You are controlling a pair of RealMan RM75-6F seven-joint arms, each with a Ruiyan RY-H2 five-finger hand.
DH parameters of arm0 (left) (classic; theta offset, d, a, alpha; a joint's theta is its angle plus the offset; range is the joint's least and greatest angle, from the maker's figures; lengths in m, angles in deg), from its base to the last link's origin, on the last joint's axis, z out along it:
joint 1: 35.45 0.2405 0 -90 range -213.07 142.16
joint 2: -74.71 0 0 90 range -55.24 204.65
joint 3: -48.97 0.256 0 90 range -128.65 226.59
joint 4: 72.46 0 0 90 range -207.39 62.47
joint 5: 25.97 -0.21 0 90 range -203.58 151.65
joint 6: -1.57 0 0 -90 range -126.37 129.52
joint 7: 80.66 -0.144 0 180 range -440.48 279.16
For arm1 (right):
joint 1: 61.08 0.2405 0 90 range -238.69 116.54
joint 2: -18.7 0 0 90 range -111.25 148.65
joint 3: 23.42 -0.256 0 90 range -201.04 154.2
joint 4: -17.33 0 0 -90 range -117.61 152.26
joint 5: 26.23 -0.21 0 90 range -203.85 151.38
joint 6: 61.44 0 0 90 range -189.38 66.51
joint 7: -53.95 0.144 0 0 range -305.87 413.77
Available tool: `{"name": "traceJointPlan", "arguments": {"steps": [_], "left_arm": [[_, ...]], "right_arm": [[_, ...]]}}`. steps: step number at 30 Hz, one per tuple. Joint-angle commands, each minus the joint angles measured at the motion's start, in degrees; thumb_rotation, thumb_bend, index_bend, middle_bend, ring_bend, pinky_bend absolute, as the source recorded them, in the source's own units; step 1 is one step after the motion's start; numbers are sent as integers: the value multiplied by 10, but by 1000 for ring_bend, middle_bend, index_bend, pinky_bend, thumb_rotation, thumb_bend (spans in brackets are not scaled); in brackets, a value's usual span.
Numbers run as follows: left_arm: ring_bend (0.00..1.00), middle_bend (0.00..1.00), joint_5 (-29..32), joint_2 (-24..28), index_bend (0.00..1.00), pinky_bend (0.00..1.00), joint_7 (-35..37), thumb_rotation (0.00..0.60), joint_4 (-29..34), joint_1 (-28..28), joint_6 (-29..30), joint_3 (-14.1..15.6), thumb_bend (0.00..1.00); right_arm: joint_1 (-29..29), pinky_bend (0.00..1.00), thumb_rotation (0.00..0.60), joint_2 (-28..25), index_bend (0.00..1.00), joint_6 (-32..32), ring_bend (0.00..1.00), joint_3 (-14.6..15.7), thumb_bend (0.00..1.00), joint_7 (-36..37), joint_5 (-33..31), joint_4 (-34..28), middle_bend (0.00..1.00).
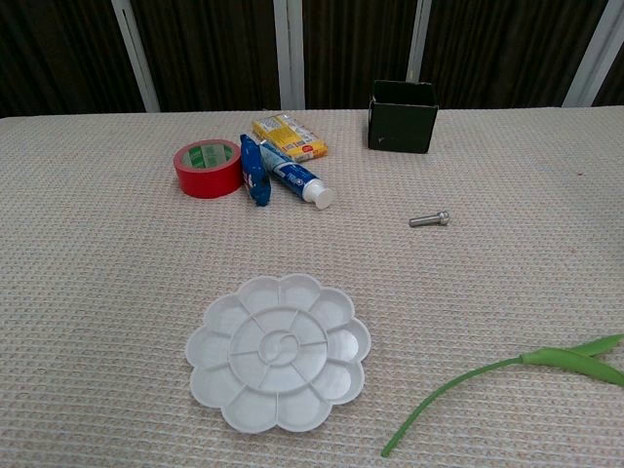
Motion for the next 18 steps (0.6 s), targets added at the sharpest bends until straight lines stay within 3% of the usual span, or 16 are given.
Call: {"name": "traceJointPlan", "arguments": {"steps": [1,18], "left_arm": [[0,0,3,-1,109,0,-1,600,-1,-1,-2,-2,336],[0,0,4,-1,109,0,-8,600,2,2,3,-1,336]], "right_arm": [[0,22,600,1,108,-1,67,-1,152,0,-1,1,40],[3,22,600,7,109,-23,67,2,152,-4,-2,2,40]]}}
